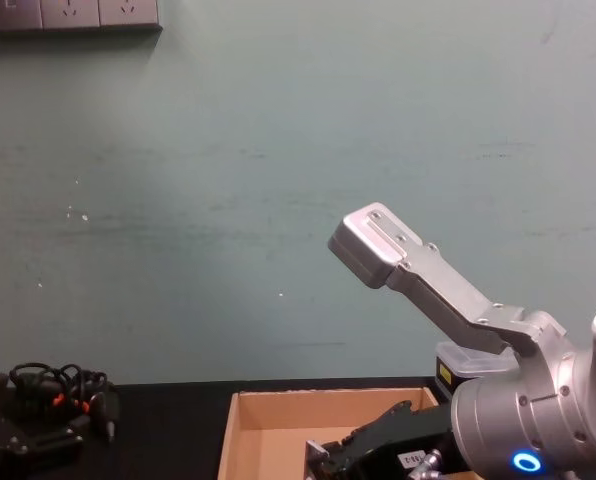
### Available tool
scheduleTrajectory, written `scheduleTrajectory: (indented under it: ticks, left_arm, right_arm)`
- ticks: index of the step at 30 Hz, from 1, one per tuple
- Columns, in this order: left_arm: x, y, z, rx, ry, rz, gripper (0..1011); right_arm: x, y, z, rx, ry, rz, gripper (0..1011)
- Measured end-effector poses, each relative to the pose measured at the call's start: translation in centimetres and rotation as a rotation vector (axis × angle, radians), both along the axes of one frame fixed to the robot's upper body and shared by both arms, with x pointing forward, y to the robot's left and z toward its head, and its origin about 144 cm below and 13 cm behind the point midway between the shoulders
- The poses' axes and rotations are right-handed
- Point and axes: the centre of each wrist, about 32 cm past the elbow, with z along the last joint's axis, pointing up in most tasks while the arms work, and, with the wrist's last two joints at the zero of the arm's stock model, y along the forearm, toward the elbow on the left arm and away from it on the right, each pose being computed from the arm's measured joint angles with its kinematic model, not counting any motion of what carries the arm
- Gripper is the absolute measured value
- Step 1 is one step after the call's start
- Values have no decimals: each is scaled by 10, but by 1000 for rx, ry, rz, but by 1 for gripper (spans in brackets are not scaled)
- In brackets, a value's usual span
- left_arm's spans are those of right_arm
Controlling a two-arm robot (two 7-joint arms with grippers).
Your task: Use one hand to pick up the angle iron from the table and place it into the box.
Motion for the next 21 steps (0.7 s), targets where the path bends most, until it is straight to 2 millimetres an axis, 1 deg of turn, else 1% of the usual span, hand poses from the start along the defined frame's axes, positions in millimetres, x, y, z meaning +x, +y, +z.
scheduleTrajectory:
  ticks: [15, 18, 21]
  left_arm:
    - [0, 0, 0, 0, 0, 0, 1011]
    - [0, 0, 0, 0, 0, 0, 1011]
    - [0, 0, 0, 0, 0, 0, 1011]
  right_arm:
    - [0, 0, -1, -6, 3, -6, 78]
    - [0, 0, -1, -5, 4, -5, 132]
    - [0, 0, -1, -5, 4, -1, 218]
